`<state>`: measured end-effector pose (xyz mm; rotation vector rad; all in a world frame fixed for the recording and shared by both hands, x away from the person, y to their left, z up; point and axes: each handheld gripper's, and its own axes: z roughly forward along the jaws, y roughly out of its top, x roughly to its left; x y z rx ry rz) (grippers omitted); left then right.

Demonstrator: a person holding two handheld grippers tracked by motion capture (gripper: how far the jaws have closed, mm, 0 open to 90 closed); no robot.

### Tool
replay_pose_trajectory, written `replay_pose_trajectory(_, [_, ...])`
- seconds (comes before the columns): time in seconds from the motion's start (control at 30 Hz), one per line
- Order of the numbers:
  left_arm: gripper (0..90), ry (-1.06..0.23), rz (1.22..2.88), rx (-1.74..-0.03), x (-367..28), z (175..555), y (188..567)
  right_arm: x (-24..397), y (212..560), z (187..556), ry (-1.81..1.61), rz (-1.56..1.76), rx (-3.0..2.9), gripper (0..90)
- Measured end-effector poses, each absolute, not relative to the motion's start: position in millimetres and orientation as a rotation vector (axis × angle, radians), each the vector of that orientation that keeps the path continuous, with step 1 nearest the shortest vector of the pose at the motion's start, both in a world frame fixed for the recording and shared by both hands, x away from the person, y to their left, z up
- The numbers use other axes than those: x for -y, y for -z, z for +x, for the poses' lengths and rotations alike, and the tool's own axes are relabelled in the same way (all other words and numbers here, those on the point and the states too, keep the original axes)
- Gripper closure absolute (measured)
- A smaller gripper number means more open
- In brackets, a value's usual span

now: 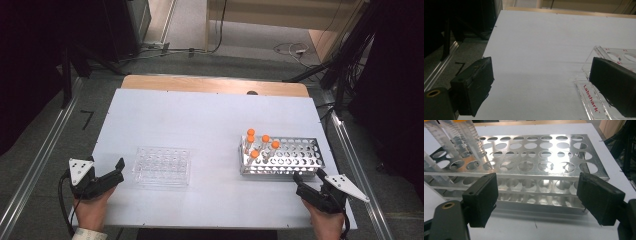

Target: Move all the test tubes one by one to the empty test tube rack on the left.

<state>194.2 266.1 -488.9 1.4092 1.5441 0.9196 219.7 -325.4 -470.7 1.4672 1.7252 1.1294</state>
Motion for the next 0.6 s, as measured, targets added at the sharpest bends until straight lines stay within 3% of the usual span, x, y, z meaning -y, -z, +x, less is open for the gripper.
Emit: replay_pose_trajectory(0.6, [6.0,-0.930,1.414,-1.545,-265,194,489,314,462,228,-1.157,1.433,-1.772,17.1])
